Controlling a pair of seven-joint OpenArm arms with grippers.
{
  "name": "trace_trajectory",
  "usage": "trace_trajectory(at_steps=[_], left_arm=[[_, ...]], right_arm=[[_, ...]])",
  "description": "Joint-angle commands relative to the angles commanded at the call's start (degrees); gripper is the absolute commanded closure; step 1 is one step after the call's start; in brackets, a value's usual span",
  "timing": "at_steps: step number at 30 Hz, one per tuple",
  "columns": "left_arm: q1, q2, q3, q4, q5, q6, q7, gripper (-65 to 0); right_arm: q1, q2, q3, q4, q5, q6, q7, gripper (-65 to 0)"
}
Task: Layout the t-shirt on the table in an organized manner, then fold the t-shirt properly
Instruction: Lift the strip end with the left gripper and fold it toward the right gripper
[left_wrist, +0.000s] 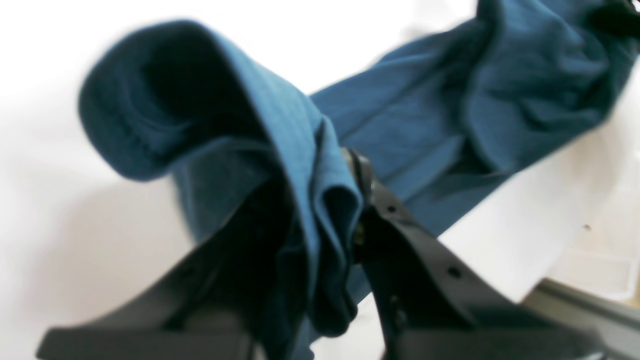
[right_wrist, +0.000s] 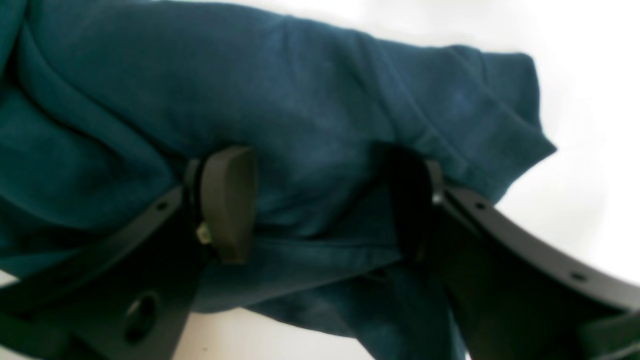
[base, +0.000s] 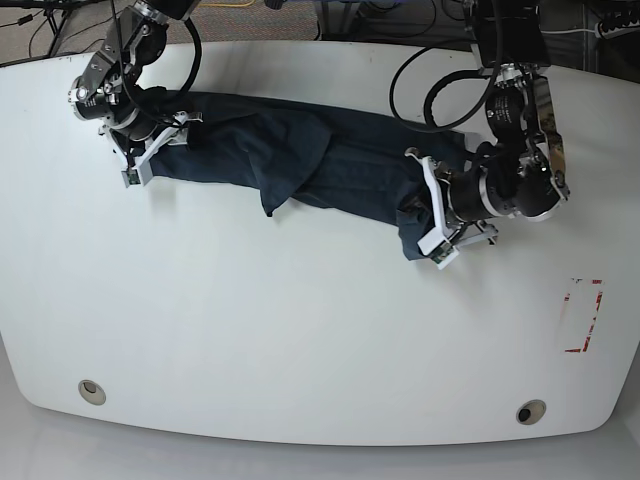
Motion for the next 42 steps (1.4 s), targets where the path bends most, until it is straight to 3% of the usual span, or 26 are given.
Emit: trace_trajectory(at_steps=[10,16,19,23,26,29,36,40,42], left_arm=[[0.26,2.73,1.49,-0.18,0.00,0.04,0.00,-5.0],[-0.09,2.81,1.49,-3.16,-0.09,0.04,0.00,-5.7],[-0.09,2.90,1.49,-3.87,-0.18,0.04,0.00,-11.4],[0.00,2.99,1.67,-3.96,-0.44,0.00,0.00,-24.6],[0.00,3.52,3.34,-3.96,-2.55,0.00,0.00,-29.7],[-0.09,3.25,6.51,-3.96,-8.09,0.00,0.00,-34.3],[-0.97,1.41,8.88,-3.96,-17.93,0.00,0.00,-36.4],[-1.76,-0.97,7.30,-3.78,-17.93,0.00,0.00,-36.3],[-1.76,-2.29,3.34,-3.96,-17.67,0.00,0.00,-36.3]], right_arm=[[0.00,0.00,0.00,0.09,0.00,0.00,0.00,-40.0],[0.00,0.00,0.00,0.18,0.00,0.00,0.00,-40.0],[-0.09,0.00,0.00,0.26,0.00,0.00,0.00,-40.0],[-0.18,0.00,0.00,0.26,0.00,0.00,0.00,-40.0],[-0.18,0.00,0.00,0.26,0.00,0.00,0.00,-40.0],[-0.09,0.18,-0.09,0.26,0.00,0.00,0.00,-40.0],[0.09,0.53,-0.18,0.26,0.00,0.00,0.00,-40.0],[0.09,0.70,-0.26,0.26,0.00,0.00,0.00,-40.0],[0.00,0.70,-0.26,0.26,0.00,0.00,0.00,-40.0]])
